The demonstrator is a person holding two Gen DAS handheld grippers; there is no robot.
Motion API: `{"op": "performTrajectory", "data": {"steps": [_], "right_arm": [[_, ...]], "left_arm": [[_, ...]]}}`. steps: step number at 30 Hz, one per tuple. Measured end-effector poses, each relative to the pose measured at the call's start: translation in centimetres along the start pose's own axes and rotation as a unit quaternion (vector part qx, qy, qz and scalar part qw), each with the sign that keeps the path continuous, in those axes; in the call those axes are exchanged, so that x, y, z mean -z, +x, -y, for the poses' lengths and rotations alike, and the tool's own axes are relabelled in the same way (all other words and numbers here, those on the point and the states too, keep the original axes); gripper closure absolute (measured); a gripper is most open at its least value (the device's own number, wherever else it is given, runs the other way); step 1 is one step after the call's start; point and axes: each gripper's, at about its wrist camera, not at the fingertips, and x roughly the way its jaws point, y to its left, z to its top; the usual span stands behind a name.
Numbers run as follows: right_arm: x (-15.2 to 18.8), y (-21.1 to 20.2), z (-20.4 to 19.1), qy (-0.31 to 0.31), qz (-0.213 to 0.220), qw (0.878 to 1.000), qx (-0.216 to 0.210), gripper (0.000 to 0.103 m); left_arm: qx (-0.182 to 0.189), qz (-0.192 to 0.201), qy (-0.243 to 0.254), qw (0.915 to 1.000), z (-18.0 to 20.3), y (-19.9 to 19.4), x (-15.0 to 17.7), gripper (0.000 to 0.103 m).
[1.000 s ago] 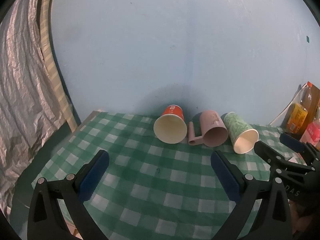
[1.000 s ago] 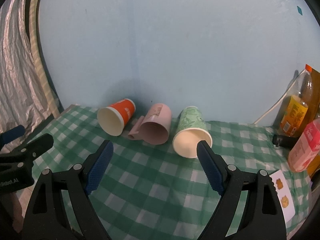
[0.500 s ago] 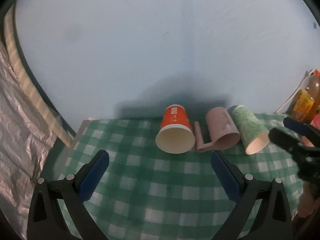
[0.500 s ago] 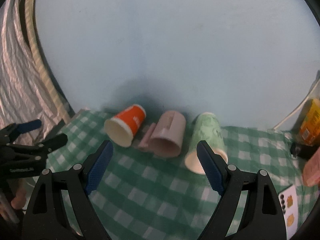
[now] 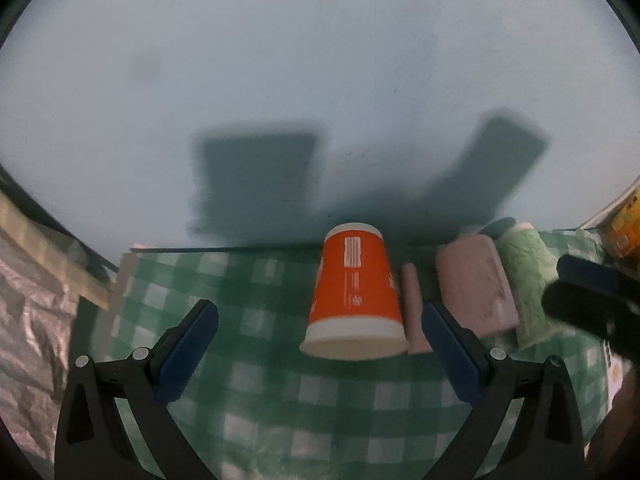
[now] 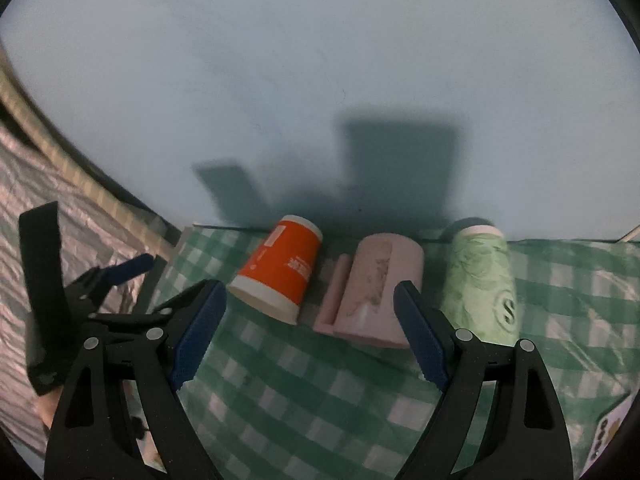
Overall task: Flip cup upside down
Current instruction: 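Move the left tool to the orange-red paper cup and close on it, then lift the orange-red cup off the table with the left tool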
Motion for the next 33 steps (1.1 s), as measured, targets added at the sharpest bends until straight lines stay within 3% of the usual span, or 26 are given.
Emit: {"op": "performTrajectory", "data": {"steps": [5,10,17,23,26,33], "right_arm": [[-1.8,2.8,0.4,0.018,-0.037,0.999,-0.019,0.018],[-2.8,3.9,0.6,0.044,-0.039,0.997,-0.045,0.018],[-3.1,4.0,1.0,0.053,-0.041,0.997,-0.037,0.018],[-2.8,4.2,1.3,0.050,-0.044,0.997,-0.030,0.018],[-2.5,4.2,1.6,0.050,-0.045,0.997,-0.028,0.018],[-2.3,4.0,2.0,0.051,-0.044,0.997,-0.029,0.018]], "left_arm": [[0.005,-0.035,-0.010,0.9993,0.1,3.5,-0.9,0.001],[-0.003,-0.054,-0.008,0.9985,0.3,6.3,-1.4,0.001],[0.015,-0.086,-0.003,0.9962,0.1,8.9,-1.8,0.001],[0.039,-0.116,-0.017,0.9924,-1.2,11.3,-2.0,0.011],[0.053,-0.135,-0.026,0.9890,-2.0,12.3,-1.7,0.029],[0.069,-0.143,-0.040,0.9866,-4.0,13.0,-1.3,0.030]]}}
